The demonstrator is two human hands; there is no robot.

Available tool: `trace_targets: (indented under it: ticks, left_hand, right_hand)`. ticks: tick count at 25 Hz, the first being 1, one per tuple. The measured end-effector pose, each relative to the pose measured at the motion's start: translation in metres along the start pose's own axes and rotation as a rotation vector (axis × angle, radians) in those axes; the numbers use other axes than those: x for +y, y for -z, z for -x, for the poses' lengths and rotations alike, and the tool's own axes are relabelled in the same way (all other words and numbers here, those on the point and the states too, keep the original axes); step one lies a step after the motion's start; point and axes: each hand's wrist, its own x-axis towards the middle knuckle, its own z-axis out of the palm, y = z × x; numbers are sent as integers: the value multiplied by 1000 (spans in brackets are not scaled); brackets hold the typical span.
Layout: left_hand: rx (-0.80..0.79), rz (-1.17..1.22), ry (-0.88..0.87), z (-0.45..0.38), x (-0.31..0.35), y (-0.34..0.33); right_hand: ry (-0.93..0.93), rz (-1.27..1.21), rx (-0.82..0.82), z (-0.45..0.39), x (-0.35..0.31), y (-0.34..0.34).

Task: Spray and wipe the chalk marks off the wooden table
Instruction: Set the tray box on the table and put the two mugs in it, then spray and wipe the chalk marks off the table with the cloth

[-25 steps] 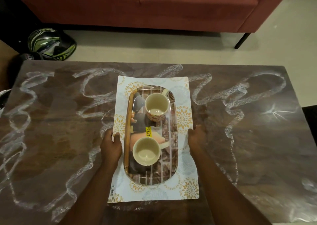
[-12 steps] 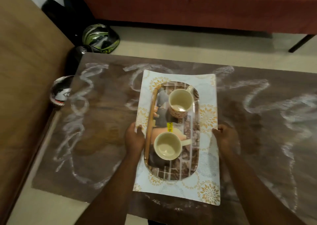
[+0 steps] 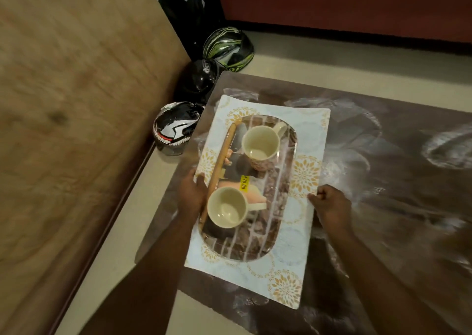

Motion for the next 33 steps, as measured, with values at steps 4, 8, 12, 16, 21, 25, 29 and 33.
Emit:
trace_targets:
  ticks: [4,8,12,16,21,25,29,33]
  left_hand:
    - [-2,-61,-25,-39,-22,17]
    - [-8,-47,33,-44,-32,18]
    - [95,88,82,-52,-19,28]
    - [173,276,82,-51,24,48]
    - [-119,312,-284,64,195,-27]
    - [-406,258,-601,222,321,-153]
    - [-598,221,-721,371,394,-262]
    - [-779,252,-837,537,493,-362]
  right_hand:
    - [49,18,-13,-8,-17,-36]
    - [70,22,-17,-4,-20,-40]
    - [86,17,-13,-1,-17,-14]
    - [149,-18,-21,8,0,48]
    - [156,-129,58,30,40,166]
    - [218,-179,246,39,120,288]
    - [176,-299,392,62,191,417]
    - [92,-209,557,86,293,569]
